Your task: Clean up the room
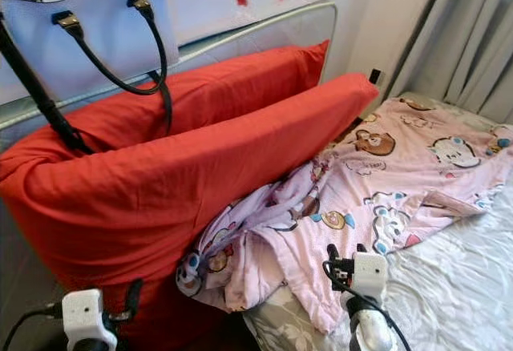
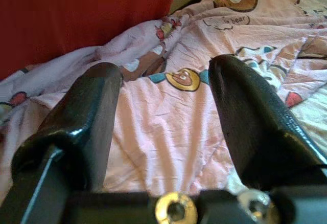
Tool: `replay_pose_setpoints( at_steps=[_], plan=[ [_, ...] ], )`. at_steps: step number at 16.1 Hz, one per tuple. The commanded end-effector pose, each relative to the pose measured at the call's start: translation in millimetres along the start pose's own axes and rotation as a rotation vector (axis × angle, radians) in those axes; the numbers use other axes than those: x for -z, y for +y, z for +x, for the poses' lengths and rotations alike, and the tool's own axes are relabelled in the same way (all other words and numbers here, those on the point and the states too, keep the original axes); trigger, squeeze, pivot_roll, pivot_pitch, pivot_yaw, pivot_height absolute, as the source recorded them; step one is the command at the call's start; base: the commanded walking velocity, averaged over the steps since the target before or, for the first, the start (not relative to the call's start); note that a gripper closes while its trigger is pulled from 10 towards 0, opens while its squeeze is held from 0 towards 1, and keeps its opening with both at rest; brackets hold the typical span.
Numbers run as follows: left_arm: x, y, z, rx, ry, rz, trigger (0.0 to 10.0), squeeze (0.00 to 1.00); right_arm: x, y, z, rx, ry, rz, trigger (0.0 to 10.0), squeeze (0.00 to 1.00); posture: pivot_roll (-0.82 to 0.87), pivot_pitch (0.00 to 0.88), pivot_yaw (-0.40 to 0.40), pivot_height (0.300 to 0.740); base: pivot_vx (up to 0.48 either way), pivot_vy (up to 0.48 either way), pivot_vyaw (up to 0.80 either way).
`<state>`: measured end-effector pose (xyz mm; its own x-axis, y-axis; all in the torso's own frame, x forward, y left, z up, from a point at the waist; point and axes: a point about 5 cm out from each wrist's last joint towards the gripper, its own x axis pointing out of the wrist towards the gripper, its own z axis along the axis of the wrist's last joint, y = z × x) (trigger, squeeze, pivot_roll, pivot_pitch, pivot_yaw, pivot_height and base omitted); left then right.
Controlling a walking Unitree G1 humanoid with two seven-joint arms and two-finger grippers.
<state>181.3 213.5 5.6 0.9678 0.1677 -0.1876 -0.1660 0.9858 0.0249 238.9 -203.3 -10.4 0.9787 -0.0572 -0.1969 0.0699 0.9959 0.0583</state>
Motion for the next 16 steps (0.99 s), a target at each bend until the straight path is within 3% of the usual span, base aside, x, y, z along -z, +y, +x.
replay_pose_setpoints(
  at_steps=[1,5,8,12,16],
  plan=[
    [-16,-6.4,6.9,0.035,-0.041,0.017,10.0,0.0,-1,0.3,-1.8,0.009,-0.019,0.014,10.0,0.0,0.08,0.0,-0.024,0.74,0.0,0.0,0.0],
    [-26,-4.6,18.2,0.066,-0.051,0.036,10.0,0.0,0,12.2,-3.6,0.021,-0.039,0.049,10.0,0.0,0.05,0.0,0.009,0.74,0.0,0.0,0.0],
    [-27,-14.9,19.9,0.091,-0.039,0.023,10.0,0.0,-4,16.1,-0.5,0.012,-0.053,0.036,10.0,0.0,0.03,0.0,0.01,0.74,0.0,0.0,0.0],
    [-28,-19.8,23.2,0.103,-0.037,0.015,10.0,0.0,-4,11.5,-1.8,0.037,-0.048,0.016,10.0,0.0,0.02,0.0,0.002,0.74,0.0,0.0,0.0],
    [-24,-16.8,17.5,0.086,-0.029,0.014,10.0,0.0,-2,6.2,-2.5,0.034,-0.022,-0.019,10.0,0.0,0.03,0.0,-0.02,0.73,0.0,0.0,0.0]
  ],
)
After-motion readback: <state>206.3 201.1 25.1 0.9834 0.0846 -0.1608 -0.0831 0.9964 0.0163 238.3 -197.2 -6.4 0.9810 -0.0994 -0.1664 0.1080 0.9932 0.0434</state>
